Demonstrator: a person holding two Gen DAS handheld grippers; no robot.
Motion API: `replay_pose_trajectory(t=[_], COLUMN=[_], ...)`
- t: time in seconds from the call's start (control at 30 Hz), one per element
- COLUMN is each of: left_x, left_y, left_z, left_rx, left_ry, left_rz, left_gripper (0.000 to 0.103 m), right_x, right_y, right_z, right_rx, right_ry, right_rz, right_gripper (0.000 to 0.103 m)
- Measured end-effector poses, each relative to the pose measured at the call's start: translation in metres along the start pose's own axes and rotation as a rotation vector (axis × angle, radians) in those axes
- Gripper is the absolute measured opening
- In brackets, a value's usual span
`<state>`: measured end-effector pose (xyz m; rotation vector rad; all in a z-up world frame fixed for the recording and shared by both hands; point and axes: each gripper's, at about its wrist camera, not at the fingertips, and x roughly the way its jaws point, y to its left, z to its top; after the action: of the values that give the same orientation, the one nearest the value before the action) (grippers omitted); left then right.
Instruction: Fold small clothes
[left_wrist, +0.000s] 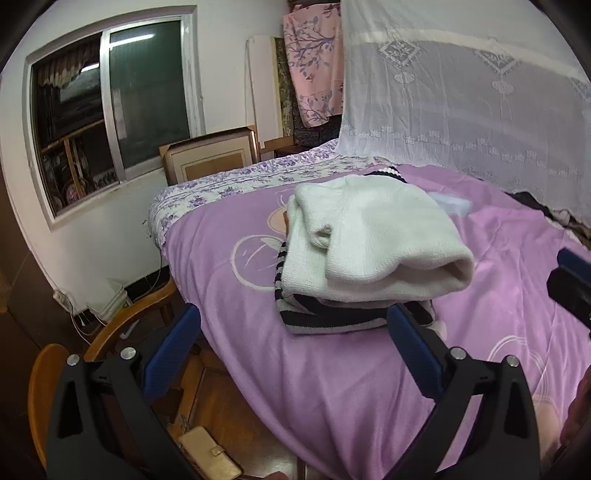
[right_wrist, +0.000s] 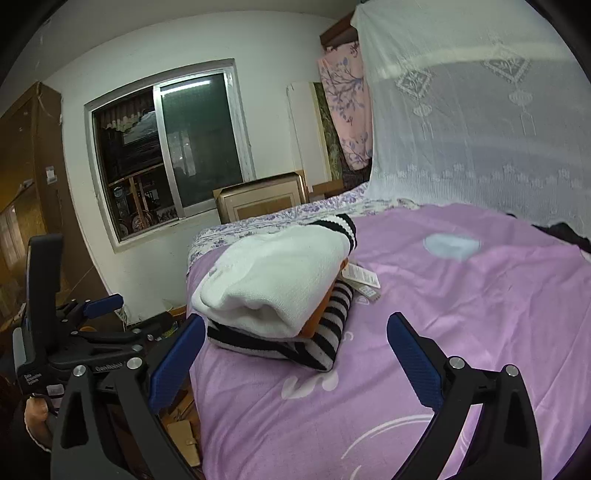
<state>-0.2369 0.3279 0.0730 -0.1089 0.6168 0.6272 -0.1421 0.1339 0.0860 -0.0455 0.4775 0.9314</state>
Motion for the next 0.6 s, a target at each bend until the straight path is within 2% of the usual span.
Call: replay_pose_trajectory(t=[0.2,0.3,0.4,0.6], left_x=[0.002,0.005,0.002,-0.001], left_y=[-0.014,-0.015,-0.015,-0.025], left_z=[-0.004,-0.005,-0.007,-0.010], left_rx=[0.039,0.038,0.036,0.083], left_ry=[0.015,0.051,0.018,-0.027], left_rz=[-0.002,-0.061,-0.083,-0.004], left_gripper=[0.099,0.099,0.099,0.099], right_x=[-0.001,0.000,0.001,0.001], right_y=[-0.003,-0.003,-0.004,-0.005], right_z=[0.001,0.001,0.001,0.001], right_rx=[0.007,0.009,0.018,0.024], right_ry=[-0.002,0.001,0.003,0.002], right_rz=[-0.003,-0.006,-0.006,-0.005], right_gripper=[0.099,0.099,0.099,0.099])
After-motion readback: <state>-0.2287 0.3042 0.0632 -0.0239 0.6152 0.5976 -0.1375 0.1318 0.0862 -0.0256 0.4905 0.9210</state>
